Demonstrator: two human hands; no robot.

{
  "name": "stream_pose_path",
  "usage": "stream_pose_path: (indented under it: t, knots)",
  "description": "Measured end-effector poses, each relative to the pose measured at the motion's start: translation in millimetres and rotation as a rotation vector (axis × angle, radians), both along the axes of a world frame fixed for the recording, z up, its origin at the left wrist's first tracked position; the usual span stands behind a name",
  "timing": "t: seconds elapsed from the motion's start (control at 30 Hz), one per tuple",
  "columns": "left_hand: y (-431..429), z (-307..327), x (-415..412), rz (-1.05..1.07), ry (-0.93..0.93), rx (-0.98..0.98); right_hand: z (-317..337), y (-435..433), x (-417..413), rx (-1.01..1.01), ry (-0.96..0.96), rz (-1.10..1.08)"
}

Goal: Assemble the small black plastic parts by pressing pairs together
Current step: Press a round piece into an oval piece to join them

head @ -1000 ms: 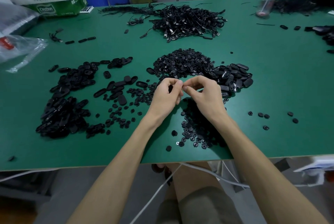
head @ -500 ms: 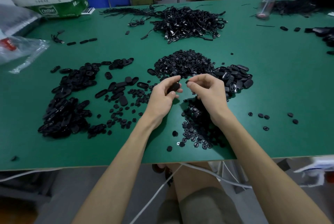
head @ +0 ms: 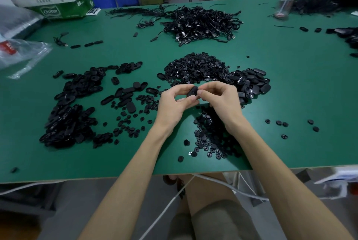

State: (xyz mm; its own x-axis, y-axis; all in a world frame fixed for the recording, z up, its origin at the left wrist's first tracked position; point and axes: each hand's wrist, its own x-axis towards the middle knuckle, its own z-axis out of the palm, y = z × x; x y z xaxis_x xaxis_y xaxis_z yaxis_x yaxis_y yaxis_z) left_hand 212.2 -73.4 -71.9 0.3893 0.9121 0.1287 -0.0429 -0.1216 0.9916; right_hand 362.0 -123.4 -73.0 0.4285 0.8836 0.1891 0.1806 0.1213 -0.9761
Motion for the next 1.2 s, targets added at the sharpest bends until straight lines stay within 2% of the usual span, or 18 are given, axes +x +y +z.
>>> stream_pose_path:
  t: [0.37, 0.6, 0.97, 1.07, 1.2]
  knots:
    - [1, -2, 0, -0.015, 0.034, 0.022, -1, 1, -1, -0.022, -0.091, 0.013]
    - [2, -3, 1, 0.008, 0.037, 0.014, -1, -1, -3, -0.026, -0.214, -0.002]
    - [5, -5, -2, 0.074, -0.093, -0.057, 7, -5, -11, 0.035, -0.423, 0.011]
    - [5, -5, -2, 0.093, -0.108, -0.064, 8, -5, -12, 0.04, -0.403, 0.037]
    - [5, -5, 0, 0.088, -0.09, -0.048, 8, -4, -11, 0.04, -0.27, -0.002]
